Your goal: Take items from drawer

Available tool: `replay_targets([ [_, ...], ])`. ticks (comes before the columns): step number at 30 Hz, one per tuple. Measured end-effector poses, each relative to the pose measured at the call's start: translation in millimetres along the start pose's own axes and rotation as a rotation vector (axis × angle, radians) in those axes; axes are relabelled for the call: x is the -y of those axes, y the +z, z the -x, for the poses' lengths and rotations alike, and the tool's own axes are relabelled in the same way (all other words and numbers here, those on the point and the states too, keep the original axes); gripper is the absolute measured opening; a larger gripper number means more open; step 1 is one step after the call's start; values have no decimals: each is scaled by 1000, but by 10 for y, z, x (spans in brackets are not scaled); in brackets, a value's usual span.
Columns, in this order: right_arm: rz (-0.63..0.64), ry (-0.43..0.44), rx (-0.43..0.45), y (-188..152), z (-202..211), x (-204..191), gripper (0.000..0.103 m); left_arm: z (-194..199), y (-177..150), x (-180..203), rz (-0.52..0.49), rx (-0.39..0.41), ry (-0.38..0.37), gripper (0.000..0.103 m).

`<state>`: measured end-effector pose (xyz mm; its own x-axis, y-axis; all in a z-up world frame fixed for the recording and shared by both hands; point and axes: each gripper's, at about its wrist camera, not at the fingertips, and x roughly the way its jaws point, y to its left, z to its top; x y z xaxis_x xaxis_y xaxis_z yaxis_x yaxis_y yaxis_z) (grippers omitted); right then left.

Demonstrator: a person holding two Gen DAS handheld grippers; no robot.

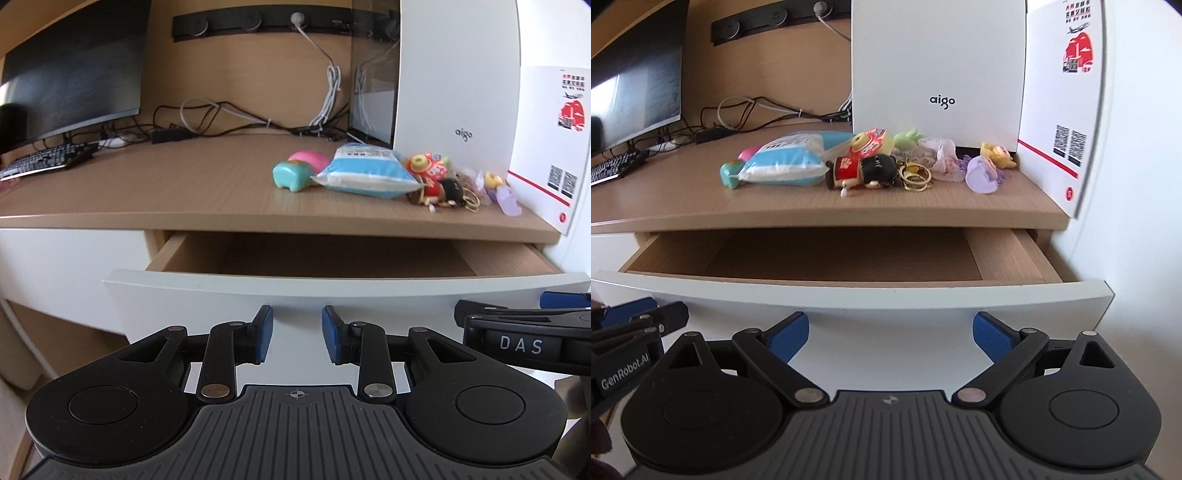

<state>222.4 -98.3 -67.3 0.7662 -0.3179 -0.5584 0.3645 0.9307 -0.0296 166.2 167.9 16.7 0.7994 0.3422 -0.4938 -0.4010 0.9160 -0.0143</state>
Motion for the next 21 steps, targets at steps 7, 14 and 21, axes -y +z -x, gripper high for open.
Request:
replay_targets([
  [7, 49, -31, 65, 111, -344, -81, 96, -355, 140, 10, 8, 39, -1, 33],
  [14, 23, -53, 111, 286, -608, -49, 99, -619, 199, 24, -4, 73, -7, 39],
  [21, 82, -45, 139, 261, -669, -98, 103, -744, 144, -17, 64, 18, -37, 62],
])
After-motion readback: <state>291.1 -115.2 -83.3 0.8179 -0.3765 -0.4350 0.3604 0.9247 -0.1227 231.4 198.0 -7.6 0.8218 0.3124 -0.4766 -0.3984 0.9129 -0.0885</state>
